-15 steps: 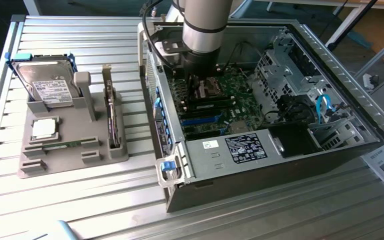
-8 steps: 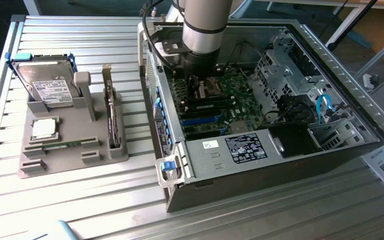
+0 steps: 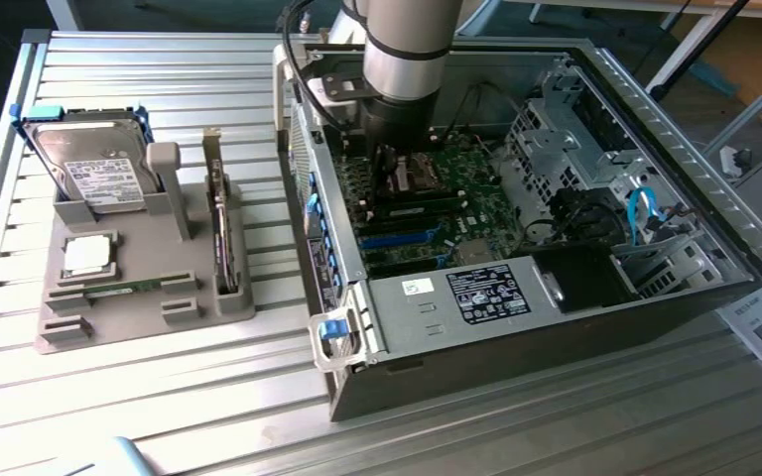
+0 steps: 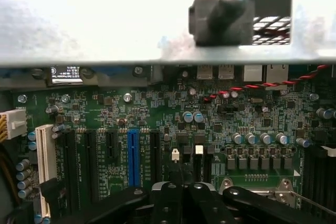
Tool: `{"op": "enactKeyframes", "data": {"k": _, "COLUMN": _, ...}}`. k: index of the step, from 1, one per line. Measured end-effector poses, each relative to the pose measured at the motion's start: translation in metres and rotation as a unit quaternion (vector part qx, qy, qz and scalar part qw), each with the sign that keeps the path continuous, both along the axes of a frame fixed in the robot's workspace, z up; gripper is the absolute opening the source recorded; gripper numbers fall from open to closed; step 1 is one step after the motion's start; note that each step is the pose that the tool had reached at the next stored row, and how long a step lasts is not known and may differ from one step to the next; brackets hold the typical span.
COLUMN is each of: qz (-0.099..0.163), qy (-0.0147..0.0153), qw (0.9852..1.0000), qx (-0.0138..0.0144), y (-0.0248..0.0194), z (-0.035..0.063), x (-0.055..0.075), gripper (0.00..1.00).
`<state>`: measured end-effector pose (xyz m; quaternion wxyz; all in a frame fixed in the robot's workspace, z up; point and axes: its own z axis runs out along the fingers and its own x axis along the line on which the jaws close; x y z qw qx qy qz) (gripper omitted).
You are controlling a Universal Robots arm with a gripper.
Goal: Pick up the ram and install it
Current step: 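Press down the ram until it locks into place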
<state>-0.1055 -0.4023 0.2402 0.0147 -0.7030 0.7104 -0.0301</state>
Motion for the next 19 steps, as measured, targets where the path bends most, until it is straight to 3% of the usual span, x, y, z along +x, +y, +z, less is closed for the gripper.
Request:
{"op": "enactKeyframes", "data": {"k": 5, "qz": 0.0, "qy": 0.0003, "qw": 1.0, "qx": 0.0, "y": 0.0, "z": 0.0132, "x": 0.0, "gripper": 0.11}}
{"op": "enactKeyframes", "data": {"k": 8, "qz": 0.0, "qy": 0.0006, "qw": 1.0, "qx": 0.0, "y": 0.0, "z": 0.0272, "x": 0.0, "gripper": 0.11}}
{"op": "enactKeyframes", "data": {"k": 14, "qz": 0.0, "qy": 0.0006, "qw": 1.0, "qx": 0.0, "y": 0.0, "z": 0.0283, "x": 0.0, "gripper": 0.11}}
{"op": "enactKeyframes", "data": {"k": 19, "qz": 0.0, "qy": 0.0014, "qw": 1.0, "qx": 0.0, "y": 0.0, "z": 0.0283, "x": 0.016, "gripper": 0.11}}
